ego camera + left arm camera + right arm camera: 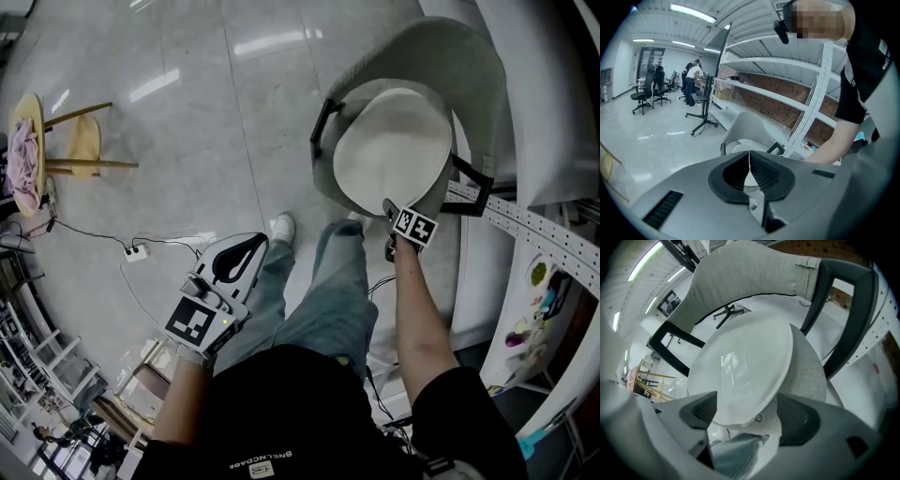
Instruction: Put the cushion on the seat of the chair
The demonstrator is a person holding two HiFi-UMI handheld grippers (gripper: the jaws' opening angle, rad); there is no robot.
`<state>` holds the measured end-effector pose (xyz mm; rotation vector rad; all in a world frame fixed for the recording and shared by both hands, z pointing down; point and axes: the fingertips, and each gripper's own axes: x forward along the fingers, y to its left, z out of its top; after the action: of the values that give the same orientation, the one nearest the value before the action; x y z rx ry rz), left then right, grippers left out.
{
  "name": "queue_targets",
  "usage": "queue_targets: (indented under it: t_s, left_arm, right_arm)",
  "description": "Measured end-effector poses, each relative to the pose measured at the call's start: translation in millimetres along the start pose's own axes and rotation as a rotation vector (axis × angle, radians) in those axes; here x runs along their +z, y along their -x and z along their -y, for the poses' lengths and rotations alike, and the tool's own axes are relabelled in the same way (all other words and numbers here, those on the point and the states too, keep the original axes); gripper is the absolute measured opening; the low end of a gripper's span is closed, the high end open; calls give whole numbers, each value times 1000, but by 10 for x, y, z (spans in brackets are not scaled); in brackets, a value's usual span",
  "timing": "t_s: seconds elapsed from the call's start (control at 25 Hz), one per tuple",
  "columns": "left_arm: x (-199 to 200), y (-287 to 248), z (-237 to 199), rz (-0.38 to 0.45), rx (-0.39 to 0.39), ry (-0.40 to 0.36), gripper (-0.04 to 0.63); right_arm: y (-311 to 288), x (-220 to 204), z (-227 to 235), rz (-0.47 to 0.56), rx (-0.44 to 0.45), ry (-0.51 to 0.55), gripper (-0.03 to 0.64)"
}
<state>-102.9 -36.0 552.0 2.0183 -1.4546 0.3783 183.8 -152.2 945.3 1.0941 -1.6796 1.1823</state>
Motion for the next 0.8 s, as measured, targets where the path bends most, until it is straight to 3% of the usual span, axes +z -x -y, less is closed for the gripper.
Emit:
queue_targets:
  t_s: [0.32,0.56,0.8]
  left_arm:
    - [162,133,-12,38,-45,-25,14]
    - [382,236,18,94,-88,-47,14]
    - [636,401,-50,152,-109,-52,14]
  right_arm:
    - [386,121,-125,55,-17,29,363]
    - [735,244,-292,79,-98,72,32]
    - [982,322,-691,78,-69,132,8]
